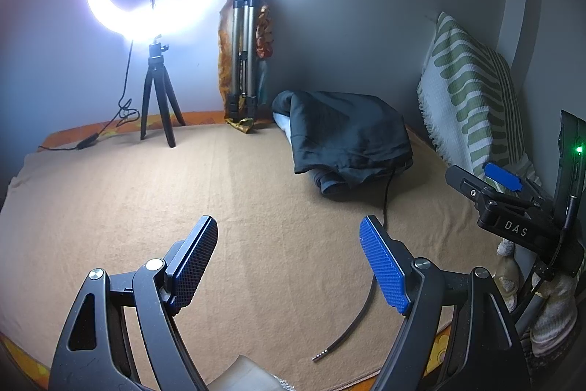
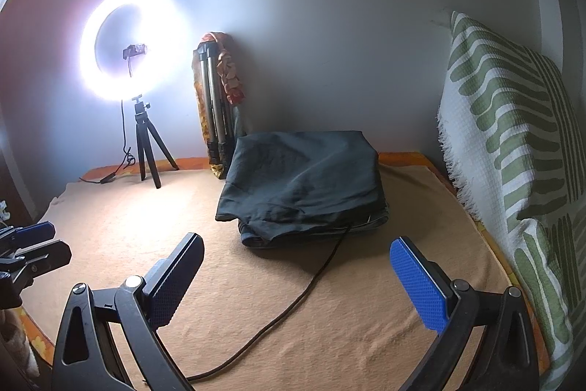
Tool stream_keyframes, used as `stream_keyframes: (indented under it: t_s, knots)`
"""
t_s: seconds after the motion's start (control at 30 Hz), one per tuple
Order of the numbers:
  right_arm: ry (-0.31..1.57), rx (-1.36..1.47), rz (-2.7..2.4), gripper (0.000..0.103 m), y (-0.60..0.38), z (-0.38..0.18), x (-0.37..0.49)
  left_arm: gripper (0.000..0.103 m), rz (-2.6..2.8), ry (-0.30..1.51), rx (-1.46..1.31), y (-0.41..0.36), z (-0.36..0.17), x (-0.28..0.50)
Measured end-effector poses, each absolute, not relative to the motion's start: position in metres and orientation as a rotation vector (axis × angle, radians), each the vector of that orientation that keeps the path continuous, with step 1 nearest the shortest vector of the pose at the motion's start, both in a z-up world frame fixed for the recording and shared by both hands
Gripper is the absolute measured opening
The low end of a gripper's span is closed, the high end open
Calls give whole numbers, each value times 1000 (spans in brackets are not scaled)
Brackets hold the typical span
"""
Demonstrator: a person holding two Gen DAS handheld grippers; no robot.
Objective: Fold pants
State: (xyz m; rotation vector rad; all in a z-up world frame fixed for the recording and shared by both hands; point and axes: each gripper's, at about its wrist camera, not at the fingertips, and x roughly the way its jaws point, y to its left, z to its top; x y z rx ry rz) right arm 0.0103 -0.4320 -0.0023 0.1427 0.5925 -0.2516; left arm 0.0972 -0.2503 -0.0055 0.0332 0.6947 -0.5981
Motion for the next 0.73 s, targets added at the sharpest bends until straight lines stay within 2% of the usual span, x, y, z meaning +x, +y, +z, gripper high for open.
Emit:
stream_keyframes:
  t_s: [0.73]
  knots:
    - [597,138,-242,103,-428,-3,11,80,-596,691,34,-250,-6,97]
